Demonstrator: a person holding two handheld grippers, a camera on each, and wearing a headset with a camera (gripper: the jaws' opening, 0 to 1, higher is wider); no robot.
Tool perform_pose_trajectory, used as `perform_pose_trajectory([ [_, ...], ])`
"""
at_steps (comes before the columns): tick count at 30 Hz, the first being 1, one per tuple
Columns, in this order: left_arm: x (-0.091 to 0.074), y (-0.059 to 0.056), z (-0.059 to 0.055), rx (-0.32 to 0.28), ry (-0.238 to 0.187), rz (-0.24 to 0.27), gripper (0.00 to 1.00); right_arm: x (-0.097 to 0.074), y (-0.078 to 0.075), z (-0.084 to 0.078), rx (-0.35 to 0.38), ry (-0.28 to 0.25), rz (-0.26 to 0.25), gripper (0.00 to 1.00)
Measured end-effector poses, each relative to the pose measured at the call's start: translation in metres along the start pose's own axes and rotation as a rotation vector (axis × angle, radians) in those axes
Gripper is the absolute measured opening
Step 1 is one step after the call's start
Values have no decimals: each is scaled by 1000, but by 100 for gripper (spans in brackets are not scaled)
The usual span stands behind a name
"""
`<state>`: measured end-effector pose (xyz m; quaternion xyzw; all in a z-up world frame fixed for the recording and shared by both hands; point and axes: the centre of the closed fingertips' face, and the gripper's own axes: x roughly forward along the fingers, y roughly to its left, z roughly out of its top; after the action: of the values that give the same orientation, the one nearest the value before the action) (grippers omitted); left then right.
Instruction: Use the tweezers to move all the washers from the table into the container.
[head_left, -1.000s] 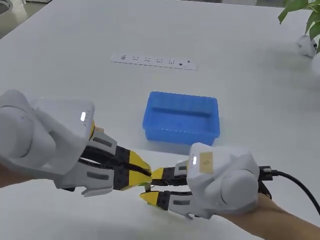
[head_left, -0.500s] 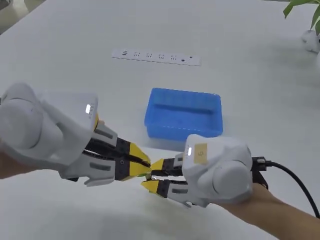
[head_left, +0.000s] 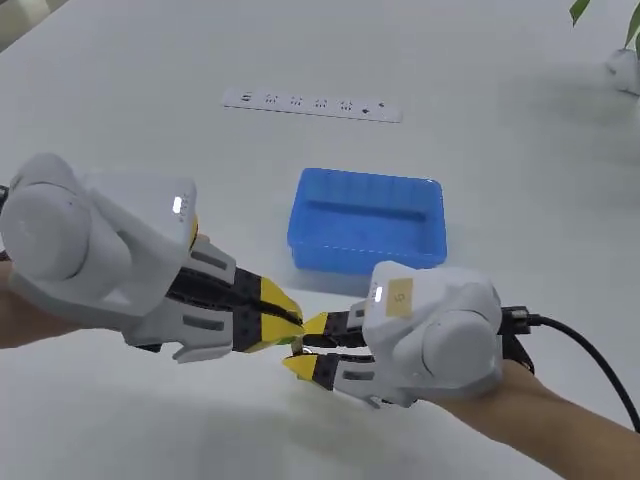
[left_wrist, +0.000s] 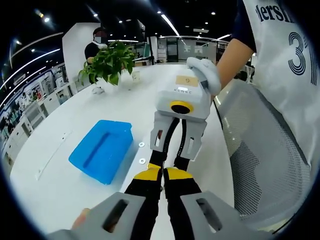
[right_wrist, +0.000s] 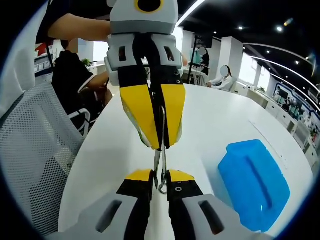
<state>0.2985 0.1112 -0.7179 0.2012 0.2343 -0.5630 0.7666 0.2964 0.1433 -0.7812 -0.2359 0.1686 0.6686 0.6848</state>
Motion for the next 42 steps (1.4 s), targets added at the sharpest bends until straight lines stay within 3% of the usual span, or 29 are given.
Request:
perform_pose_trajectory([
  [17,2,0,-3,-27,20,-12,7,1,-1,-3,10,9,2,11],
  [27,9,-2,1,-33,2,-39,7,-2,-2,-8,3,25,20,11],
  [42,3,-2,-3,-7,42,-50,7,1,0,-6,1,32,24,10],
])
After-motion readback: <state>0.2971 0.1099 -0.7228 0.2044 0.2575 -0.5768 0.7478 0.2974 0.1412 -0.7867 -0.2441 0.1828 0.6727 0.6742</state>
